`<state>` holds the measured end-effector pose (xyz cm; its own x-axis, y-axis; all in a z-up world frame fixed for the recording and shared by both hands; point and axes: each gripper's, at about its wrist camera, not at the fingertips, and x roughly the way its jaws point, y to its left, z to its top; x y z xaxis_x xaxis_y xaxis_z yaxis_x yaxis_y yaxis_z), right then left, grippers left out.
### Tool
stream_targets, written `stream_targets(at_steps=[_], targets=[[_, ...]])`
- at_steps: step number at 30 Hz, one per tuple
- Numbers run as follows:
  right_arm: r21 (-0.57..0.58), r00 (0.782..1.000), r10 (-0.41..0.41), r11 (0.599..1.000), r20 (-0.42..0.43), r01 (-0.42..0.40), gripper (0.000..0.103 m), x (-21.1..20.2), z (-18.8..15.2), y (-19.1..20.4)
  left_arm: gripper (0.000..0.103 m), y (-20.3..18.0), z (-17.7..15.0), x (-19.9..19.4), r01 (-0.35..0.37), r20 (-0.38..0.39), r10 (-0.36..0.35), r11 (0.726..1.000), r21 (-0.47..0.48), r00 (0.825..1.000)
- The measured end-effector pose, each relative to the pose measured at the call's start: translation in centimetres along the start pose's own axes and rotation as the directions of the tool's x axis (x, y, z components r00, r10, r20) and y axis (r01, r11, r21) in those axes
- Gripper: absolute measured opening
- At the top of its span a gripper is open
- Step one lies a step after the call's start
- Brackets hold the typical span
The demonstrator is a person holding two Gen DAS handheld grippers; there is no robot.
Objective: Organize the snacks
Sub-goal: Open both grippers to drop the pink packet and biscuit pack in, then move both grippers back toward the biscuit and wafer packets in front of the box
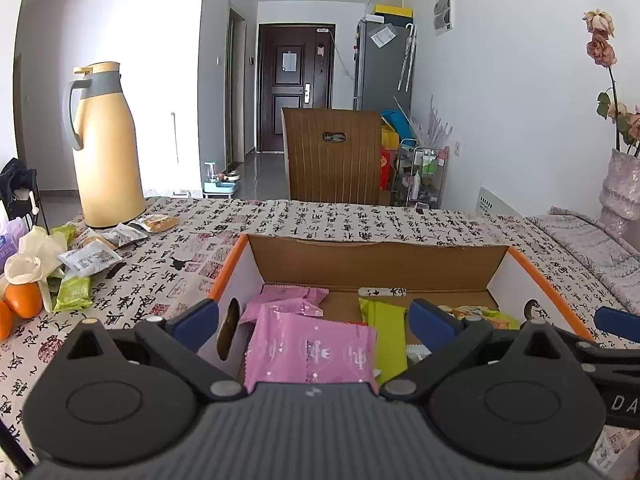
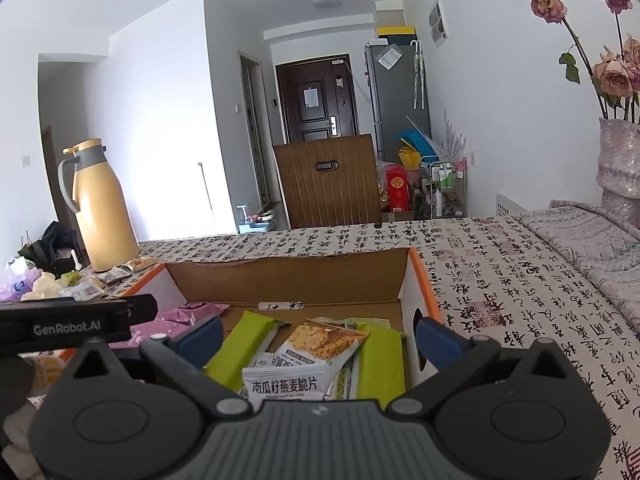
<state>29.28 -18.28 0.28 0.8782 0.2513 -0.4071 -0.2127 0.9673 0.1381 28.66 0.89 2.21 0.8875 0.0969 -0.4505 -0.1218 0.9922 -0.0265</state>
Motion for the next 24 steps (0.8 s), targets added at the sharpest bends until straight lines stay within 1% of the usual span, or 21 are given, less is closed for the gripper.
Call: stream_targets(at_steps=[6, 12, 17, 24], targets=[[-0.019, 1.0, -0.015, 1.0, 0.027, 0.016, 0.103, -1.2, 0.6, 0.4, 0.103, -0.2, 0.5, -1.0, -0.01, 0.021, 0.01, 1.0, 0.001, 1.0], [-0.026, 0.997, -0.021, 0.999, 0.068, 0.023, 0.103, -3.3, 1.1, 0.7, 0.103, -0.4, 1.0, -3.1, -0.017, 0.054, 0.016, 1.0, 0.01, 0.998], [-0.03, 0.997, -0.018, 0.999, 0.071, 0.02, 0.103, -4.9, 1.0, 0.8, 0.103, -0.5, 0.8, -5.0, -0.016, 0.06, 0.016, 1.0, 0.014, 0.998], [-0.053, 0.998, -0.011, 0.998, 0.065, 0.015, 0.103, -8.1, -0.1, 0.9, 0.103, -1.3, -0.1, -8.1, -0.024, 0.067, 0.022, 0.999, 0.028, 0.998]])
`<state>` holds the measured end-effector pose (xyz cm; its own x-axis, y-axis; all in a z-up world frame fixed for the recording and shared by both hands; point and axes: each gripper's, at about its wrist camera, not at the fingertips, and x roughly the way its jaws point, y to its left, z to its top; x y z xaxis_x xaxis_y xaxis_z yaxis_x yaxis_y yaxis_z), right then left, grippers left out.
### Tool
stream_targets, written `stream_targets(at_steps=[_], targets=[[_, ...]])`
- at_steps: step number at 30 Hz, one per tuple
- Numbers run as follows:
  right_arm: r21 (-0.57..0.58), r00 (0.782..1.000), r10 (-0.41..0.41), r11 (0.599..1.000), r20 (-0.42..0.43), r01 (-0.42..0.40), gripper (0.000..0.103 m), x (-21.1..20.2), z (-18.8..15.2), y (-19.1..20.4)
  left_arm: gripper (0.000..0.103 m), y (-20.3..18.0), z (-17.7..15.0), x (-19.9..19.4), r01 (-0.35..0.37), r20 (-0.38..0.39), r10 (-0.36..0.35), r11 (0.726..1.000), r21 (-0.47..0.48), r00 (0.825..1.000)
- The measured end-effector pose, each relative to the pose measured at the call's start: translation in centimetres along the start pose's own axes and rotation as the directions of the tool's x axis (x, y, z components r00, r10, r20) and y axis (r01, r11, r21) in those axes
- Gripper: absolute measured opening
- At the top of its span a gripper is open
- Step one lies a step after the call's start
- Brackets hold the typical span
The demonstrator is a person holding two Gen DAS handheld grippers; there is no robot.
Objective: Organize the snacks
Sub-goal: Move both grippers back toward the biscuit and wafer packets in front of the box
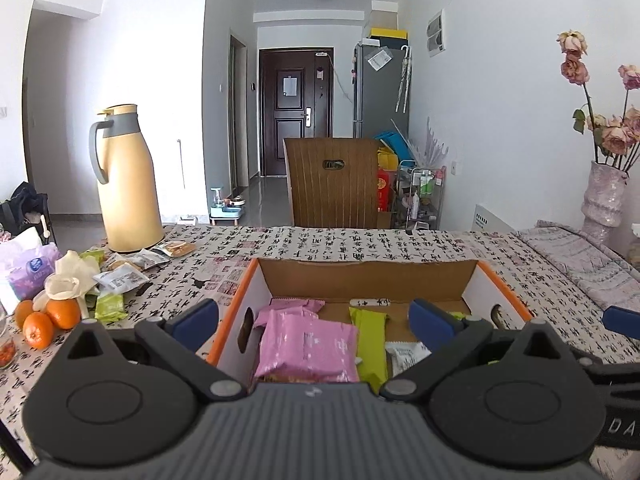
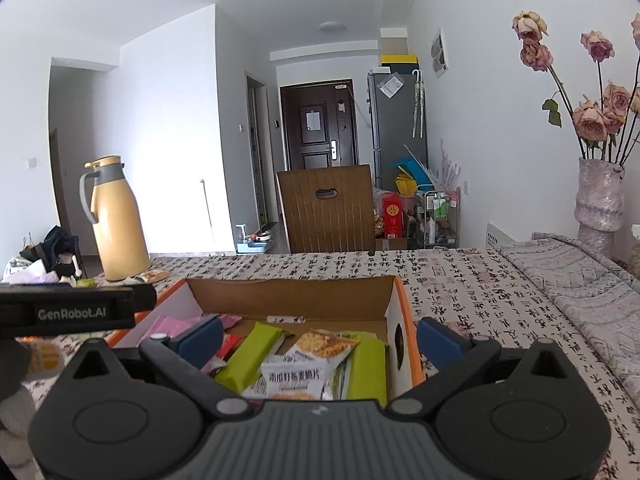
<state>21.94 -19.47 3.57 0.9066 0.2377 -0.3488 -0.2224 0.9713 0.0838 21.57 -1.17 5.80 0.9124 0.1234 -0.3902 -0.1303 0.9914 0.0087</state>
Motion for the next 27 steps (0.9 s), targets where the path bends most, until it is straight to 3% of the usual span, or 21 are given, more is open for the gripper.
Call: stream_targets(at_steps=[15, 27], targets=[[-0.006, 0.999, 0.021, 1.0, -0.038, -0.022, 0.103, -7.5, -4.0, -1.6, 0.103, -1.9, -4.7, -6.2, -0.004, -0.075, 0.004, 1.0, 0.0, 0.997], [0.035, 0.998, 0.009, 0.999, -0.069, -0.007, 0.103, -10.1, -7.3, -3.5, 0.103, -3.7, -8.0, -7.8, 0.036, -0.138, -0.031, 0.999, 0.035, 0.99]])
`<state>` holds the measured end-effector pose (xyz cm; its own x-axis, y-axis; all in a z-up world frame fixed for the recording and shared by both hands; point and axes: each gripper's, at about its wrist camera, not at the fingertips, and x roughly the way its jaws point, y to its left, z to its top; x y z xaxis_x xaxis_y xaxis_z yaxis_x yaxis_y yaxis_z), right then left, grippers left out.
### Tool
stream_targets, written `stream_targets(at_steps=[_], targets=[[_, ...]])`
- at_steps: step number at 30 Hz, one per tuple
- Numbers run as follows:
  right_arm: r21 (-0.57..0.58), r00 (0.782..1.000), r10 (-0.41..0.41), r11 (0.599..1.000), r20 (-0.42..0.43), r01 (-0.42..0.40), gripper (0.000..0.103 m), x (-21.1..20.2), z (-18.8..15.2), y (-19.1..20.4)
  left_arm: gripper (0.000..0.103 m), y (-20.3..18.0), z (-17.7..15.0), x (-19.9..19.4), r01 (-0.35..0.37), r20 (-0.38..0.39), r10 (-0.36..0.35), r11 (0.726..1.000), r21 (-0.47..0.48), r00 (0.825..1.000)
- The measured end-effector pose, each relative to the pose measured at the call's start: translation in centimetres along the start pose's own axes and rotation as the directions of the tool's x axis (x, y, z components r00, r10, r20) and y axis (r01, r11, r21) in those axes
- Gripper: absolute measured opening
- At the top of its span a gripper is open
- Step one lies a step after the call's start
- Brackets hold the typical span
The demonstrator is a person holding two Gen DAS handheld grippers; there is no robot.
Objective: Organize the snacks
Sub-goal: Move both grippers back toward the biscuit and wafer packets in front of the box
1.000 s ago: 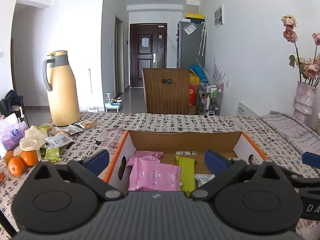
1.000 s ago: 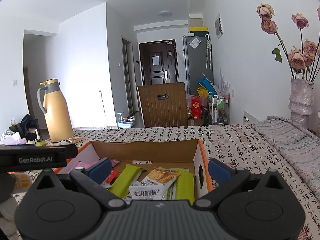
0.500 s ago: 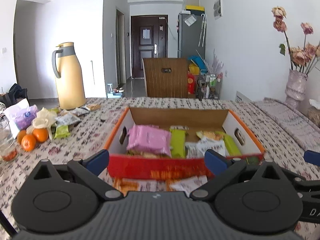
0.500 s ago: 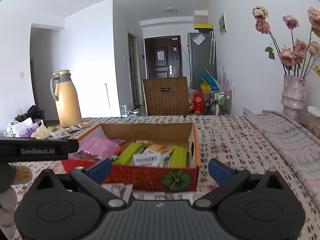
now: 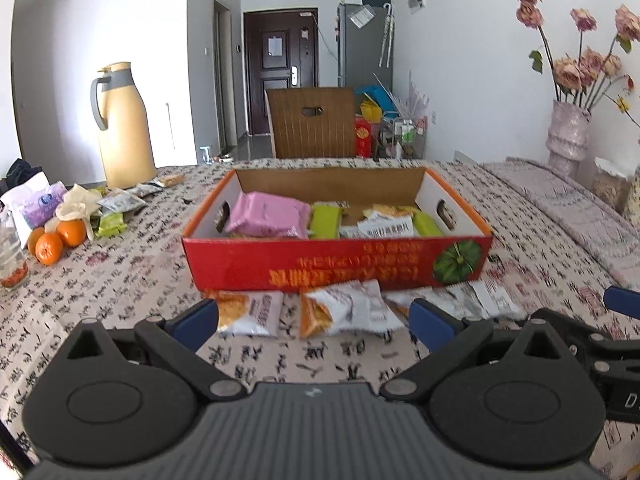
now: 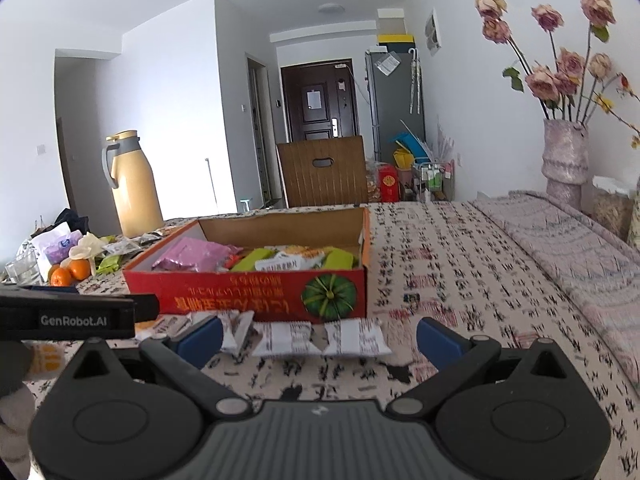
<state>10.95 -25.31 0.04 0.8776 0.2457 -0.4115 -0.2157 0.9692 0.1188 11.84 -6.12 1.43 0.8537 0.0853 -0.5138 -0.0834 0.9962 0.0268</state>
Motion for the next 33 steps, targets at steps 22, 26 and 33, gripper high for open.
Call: stream_targets(at_steps=[22, 26, 33], targets=[[0.05, 0.995, -0.047, 0.997, -0.089, 0.051, 0.103, 0.5, -3.5, -3.2, 0.103, -3.5, -4.4, 2.5, 0.105, -0.163, -0.09, 0.991, 0.085, 0.983], [0.058, 0.994, -0.051, 0.997, -0.102, 0.057, 0.103, 0.9, -3.9, -3.6, 0.102, -3.9, -4.8, 3.1, 0.118, -0.182, -0.1, 0.989, 0.09, 0.978], [0.06, 0.992, -0.054, 0.996, -0.115, 0.061, 0.103, 1.3, -4.2, -3.8, 0.055, -4.5, -5.2, 3.7, 0.175, -0.212, -0.152, 0.98, 0.095, 0.965]])
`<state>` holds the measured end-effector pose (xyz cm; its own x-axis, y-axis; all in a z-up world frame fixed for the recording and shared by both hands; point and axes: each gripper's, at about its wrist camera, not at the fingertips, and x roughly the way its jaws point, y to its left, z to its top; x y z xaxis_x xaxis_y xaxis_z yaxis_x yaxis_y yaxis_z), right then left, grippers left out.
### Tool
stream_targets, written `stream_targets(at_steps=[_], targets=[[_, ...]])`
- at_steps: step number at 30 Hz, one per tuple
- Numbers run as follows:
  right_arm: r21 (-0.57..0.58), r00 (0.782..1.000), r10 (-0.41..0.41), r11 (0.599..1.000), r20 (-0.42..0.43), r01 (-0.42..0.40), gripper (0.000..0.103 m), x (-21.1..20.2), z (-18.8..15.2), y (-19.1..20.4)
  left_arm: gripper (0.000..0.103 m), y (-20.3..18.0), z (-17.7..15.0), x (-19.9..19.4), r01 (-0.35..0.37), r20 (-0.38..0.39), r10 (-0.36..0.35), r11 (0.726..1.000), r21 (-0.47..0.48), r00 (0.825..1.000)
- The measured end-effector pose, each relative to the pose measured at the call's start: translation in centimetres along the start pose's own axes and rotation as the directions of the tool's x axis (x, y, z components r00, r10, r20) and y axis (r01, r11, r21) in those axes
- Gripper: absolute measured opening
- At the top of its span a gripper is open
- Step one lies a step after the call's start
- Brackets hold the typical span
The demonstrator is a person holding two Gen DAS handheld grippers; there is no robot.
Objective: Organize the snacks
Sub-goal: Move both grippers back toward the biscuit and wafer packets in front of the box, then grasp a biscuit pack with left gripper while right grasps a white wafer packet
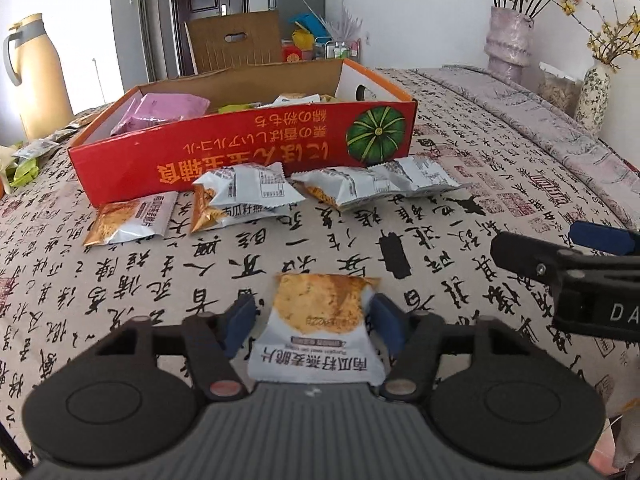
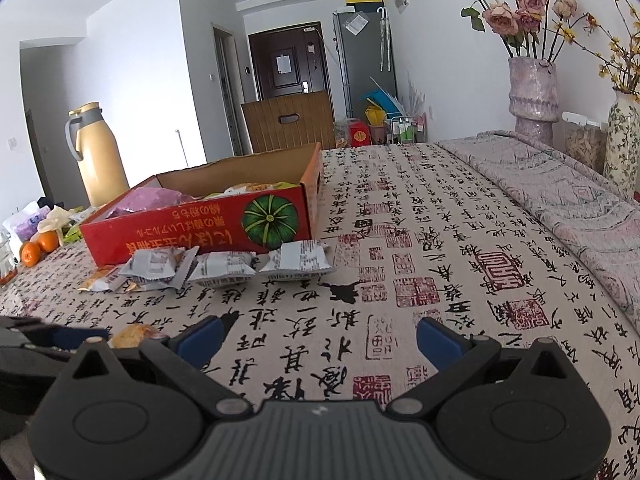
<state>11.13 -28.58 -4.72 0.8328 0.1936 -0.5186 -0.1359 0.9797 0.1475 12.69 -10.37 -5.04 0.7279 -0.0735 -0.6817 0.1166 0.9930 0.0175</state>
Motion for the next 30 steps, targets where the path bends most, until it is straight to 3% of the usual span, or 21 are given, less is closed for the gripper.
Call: stream_targets(at_steps=[6, 17, 25, 30], targets=[[-0.002, 1.0, -0.003, 1.0, -0.004, 0.003, 0.103, 0.1, 0.0, 0.1, 0.045, 0.3, 0.0, -0.2, 0.01, 0.014, -0.01, 1.0, -0.013, 1.0], [-0.013, 1.0, 0.007, 1.0, -0.01, -0.007, 0.103, 0.8, 0.7, 0.5, 0.044, 1.8, 1.1, -1.6, 0.005, 0.084, -0.003, 1.0, -0.031, 0.996], [-0.049, 1.0, -0.008, 0.999, 0.014, 0.009, 0.103, 3.0, 4.1, 1.1, 0.044, 4.2, 2.7, -2.4, -0.031, 0.142, 0.039, 0.998, -0.056, 0.989], [-0.111, 0.999, -0.031, 0.993, -0.021, 0.028, 0.103, 6.1, 6.3, 1.9, 0.044, 5.6, 3.7, -2.6, -0.057, 0.171, 0.068, 0.996, -0.071, 0.983]])
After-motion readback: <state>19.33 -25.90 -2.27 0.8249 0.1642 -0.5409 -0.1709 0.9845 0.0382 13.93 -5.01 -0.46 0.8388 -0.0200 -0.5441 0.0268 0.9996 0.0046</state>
